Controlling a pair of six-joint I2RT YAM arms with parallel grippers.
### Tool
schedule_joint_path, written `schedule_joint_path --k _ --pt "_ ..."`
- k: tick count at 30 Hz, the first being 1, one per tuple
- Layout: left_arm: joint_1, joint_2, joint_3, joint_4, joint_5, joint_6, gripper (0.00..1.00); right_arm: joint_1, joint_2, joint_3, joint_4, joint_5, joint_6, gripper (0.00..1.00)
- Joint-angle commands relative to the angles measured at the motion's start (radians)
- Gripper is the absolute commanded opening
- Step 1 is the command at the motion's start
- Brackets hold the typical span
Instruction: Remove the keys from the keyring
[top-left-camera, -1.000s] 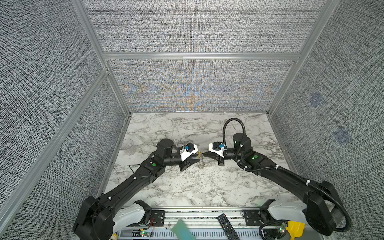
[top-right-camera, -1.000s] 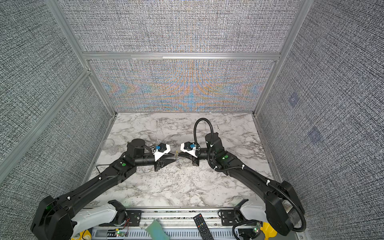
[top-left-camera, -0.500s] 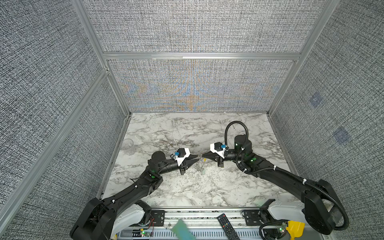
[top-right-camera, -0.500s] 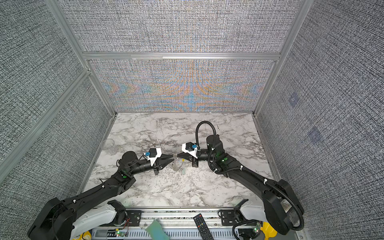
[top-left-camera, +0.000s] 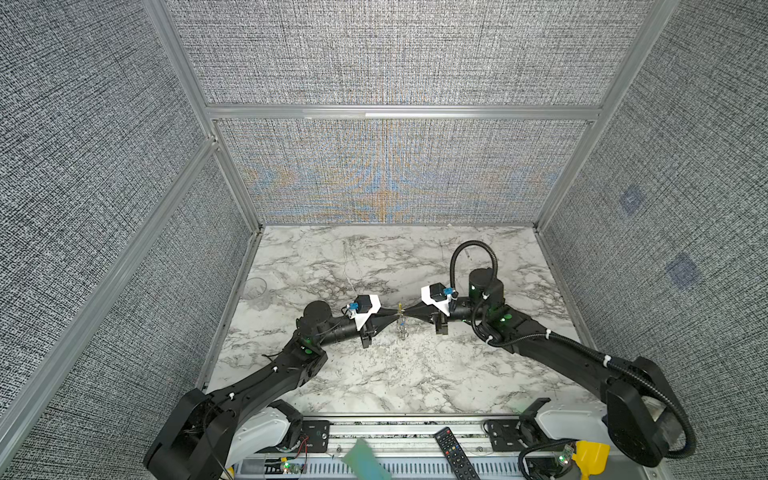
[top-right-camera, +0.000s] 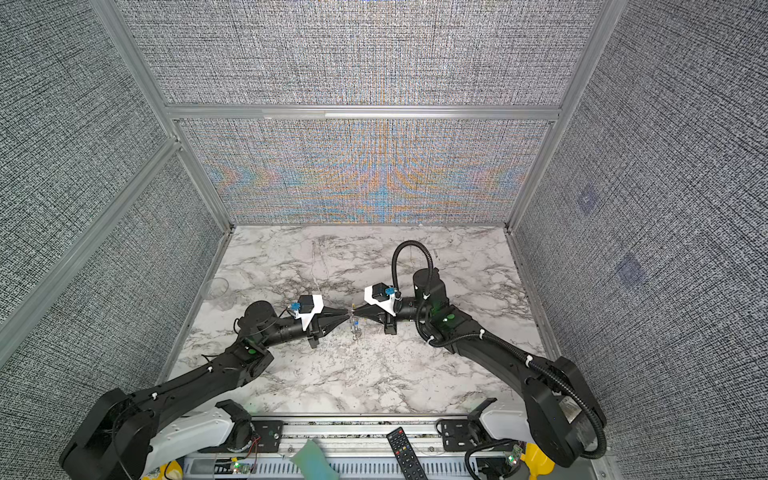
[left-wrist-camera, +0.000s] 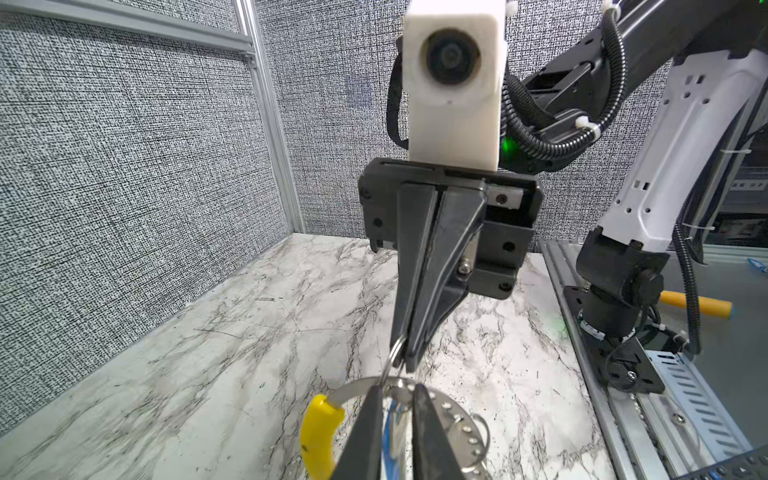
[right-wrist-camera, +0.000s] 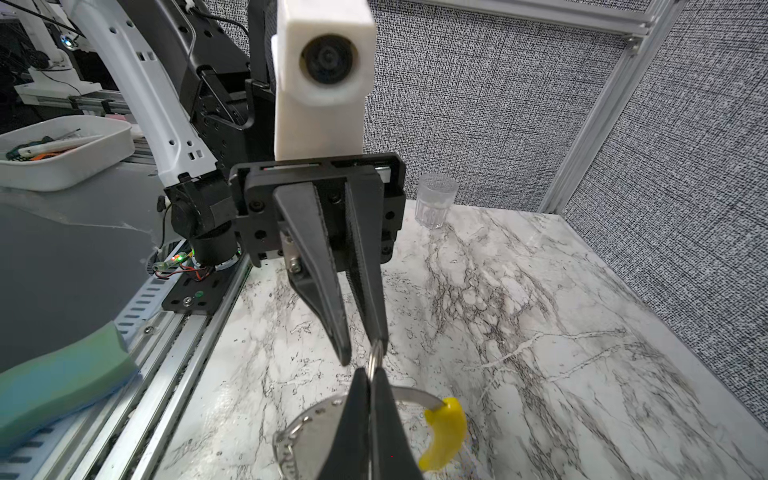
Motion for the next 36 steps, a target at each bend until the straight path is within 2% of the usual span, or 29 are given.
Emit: schedule_joint_path --k 1,8,14,18,21,25,30,36 --pt "-0.003 0.016 0.008 0.043 0.036 -0.006 0.16 0.003 0.010 0.013 0.046 -0.046 0.015 0.00" --pt "-0.002 0.024 0.015 0.048 0.049 -0.005 0.12 0.001 0.017 0.021 0.041 -0.055 0.016 0.00" --pt "-0.002 -0.002 0.023 0.006 0.050 0.013 0.00 -0.003 0.013 0.017 0.031 -0.032 0.013 0.01" --pt "-0.003 -0.031 0.082 -0.203 0.039 0.099 0.00 -0.012 -0.024 -0.002 0.016 0.061 -0.024 0.22" --pt "-0.003 -0.049 0.135 -0.388 0.024 0.175 0.00 -0.015 -0.074 -0.013 -0.064 0.168 -0.113 0.27" --pt "-0.002 -0.045 0.221 -0.615 -0.002 0.266 0.00 -0.016 -0.114 0.002 -0.184 0.221 -0.212 0.28" --pt "-0.003 0.010 0.342 -0.812 -0.014 0.329 0.00 -0.002 -0.109 0.023 -0.212 0.162 -0.214 0.27" --pt "-0.003 0.073 0.436 -0.946 -0.016 0.388 0.00 0.004 -0.073 0.023 -0.178 0.126 -0.157 0.24"
